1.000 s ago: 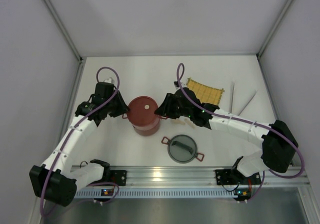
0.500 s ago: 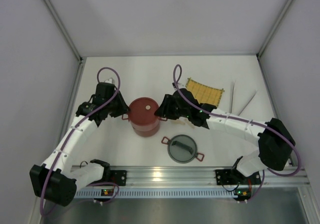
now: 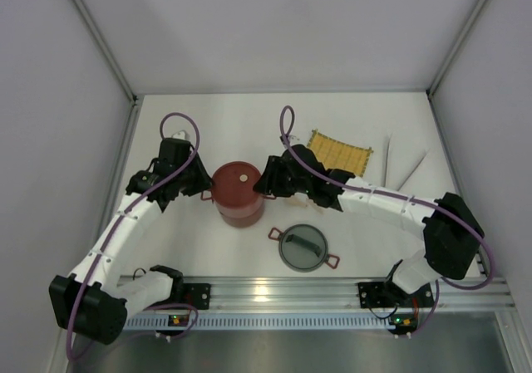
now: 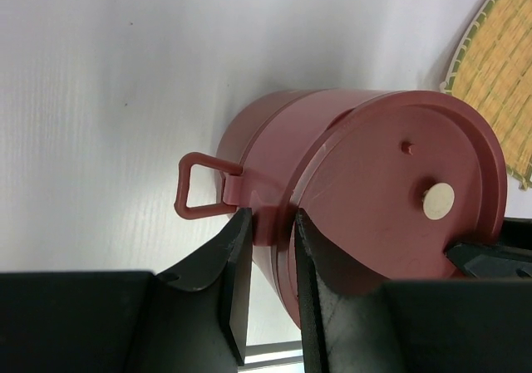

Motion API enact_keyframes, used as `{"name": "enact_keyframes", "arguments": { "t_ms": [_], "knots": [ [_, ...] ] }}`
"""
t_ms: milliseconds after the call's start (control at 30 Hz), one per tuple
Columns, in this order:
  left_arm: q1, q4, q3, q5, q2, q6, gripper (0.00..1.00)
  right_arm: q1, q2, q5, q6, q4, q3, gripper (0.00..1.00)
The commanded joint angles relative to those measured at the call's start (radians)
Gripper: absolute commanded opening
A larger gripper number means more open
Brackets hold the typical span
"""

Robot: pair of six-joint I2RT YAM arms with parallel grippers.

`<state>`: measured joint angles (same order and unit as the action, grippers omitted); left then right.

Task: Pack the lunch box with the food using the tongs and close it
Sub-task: Place the packing box into the packing box.

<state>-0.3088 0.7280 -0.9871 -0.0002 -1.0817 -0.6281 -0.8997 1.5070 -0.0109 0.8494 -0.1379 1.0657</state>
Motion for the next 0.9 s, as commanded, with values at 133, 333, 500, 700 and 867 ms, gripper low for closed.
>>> {"name": "enact_keyframes", "arguments": {
  "t_ms": [133, 333, 500, 700, 867],
  "knots": [
    [-0.019, -0.095, -0.03, 0.094, 0.045, -0.053, 0.0, -0.053, 0.016, -0.029, -0.042, -0.025, 0.079, 0.34],
    [-0.019, -0.079, -0.041, 0.094, 0.057, -0.051, 0.0, -0.053, 0.022, -0.027, -0.052, -0.045, 0.103, 0.34],
    [-0.019, -0.07, -0.044, 0.094, 0.065, -0.051, 0.0, -0.053, 0.038, -0.037, -0.053, -0.046, 0.114, 0.34],
    [-0.018, -0.07, -0.039, 0.097, 0.063, -0.05, 0.0, -0.053, 0.047, -0.04, -0.047, -0.035, 0.099, 0.34],
    [-0.018, -0.072, -0.03, 0.1, 0.065, -0.055, 0.0, -0.053, 0.056, -0.038, -0.046, -0.025, 0.085, 0.35]
  ]
}}
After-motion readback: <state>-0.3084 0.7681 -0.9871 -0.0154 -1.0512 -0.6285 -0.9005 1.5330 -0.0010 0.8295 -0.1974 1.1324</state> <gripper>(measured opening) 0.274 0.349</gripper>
